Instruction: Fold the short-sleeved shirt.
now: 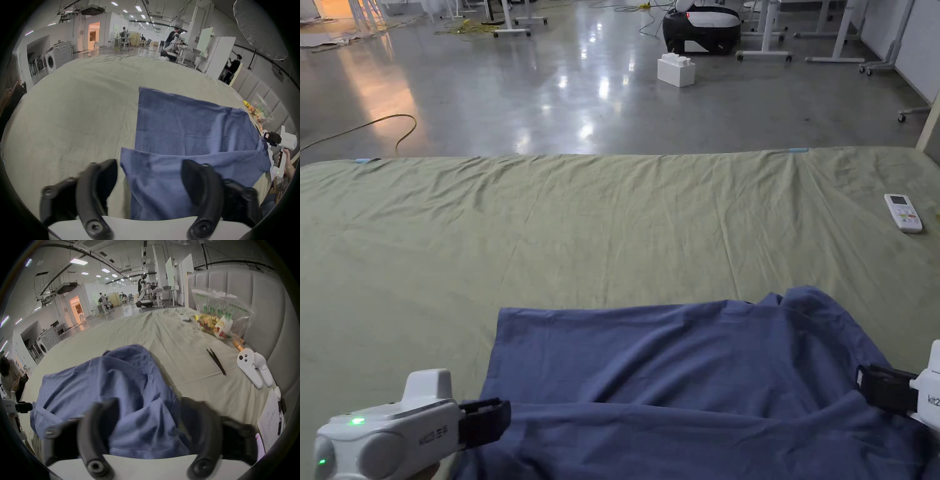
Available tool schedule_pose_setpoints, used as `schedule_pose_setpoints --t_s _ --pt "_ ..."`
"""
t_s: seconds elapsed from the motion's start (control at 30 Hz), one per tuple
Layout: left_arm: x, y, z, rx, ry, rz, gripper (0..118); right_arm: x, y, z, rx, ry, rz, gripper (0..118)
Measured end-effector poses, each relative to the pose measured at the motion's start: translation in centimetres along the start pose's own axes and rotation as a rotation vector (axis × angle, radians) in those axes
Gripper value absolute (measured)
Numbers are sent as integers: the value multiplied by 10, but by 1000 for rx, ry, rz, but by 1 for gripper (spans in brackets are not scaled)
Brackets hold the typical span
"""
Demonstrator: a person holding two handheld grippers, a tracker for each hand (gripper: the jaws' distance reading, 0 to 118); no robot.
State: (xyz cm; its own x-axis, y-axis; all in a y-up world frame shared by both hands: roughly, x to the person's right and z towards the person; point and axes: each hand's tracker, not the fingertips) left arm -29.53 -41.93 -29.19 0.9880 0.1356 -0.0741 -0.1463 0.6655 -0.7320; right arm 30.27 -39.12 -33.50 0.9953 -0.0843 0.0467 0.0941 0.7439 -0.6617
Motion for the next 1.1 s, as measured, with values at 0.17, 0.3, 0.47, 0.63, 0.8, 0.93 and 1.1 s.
schedule_pose_setpoints --t_s 0.17,0.3,0.47,0.63,0.8,0.93,1.1 --pt "4 -5 84 190 -59 -20 85 8 -11 69 132 56 43 82" --pt "21 -17 181 416 -89 -95 85 5 -30 152 290 65 112 82" --pt "61 -42 282 633 9 -221 85 -28 -65 266 504 31 209 83" --pt "95 -86 345 767 44 -266 83 -57 -96 334 574 84 178 83" --pt "115 -123 387 862 26 -219 66 -77 -125 377 716 128 129 72" --pt "126 -140 400 851 -12 -211 6 -88 -132 390 718 141 150 9" --pt "134 -140 408 865 -32 -224 0 -95 -129 394 738 171 167 0"
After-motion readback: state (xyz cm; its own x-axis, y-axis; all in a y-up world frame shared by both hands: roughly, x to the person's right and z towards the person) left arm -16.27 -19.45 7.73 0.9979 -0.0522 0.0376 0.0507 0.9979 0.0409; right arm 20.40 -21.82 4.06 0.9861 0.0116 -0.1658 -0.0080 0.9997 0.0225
